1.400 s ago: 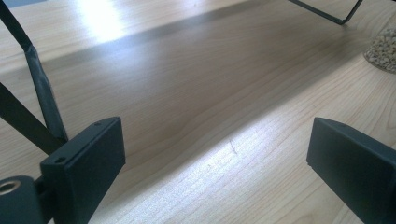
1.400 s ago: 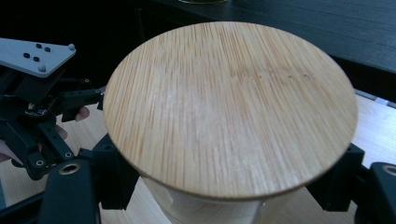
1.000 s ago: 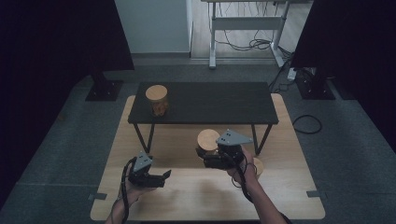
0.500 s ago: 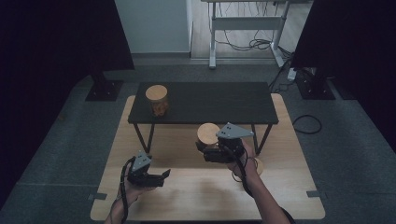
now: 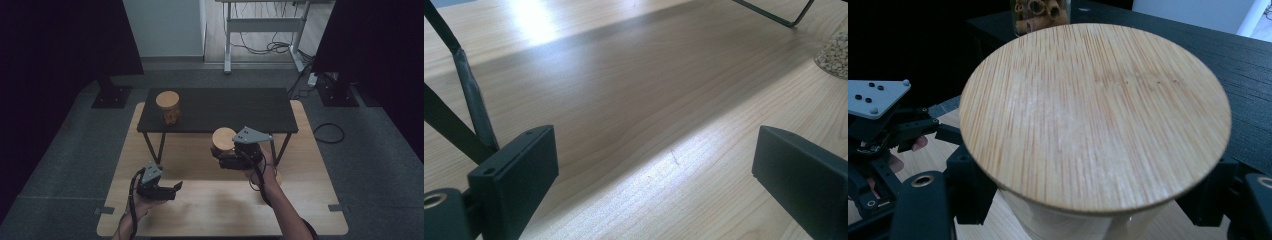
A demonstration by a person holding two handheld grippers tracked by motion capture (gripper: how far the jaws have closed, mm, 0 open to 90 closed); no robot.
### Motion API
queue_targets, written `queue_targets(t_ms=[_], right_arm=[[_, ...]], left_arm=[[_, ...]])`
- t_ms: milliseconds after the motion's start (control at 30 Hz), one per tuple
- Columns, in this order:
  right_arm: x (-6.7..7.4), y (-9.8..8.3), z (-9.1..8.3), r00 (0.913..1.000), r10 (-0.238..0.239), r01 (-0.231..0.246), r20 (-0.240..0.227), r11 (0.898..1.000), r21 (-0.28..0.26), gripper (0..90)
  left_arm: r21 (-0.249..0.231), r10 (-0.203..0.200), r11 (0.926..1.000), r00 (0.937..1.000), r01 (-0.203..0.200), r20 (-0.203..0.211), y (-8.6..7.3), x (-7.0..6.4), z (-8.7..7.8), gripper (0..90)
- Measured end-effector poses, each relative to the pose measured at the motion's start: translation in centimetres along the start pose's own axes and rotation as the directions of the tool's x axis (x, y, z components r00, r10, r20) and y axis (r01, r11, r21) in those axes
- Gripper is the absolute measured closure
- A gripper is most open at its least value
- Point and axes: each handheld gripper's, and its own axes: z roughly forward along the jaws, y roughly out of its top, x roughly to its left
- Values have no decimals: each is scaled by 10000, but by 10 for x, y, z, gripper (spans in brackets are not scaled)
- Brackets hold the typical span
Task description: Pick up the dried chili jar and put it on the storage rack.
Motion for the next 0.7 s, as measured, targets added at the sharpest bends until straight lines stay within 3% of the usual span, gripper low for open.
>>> queue_targets(t_ms=[700], right_arm=[[-5, 18, 3, 9998, -223, 223, 4, 9997, 67, 240]], left_arm=[[-32, 30, 10000, 10000, -30, 13, 0, 0, -1, 42]])
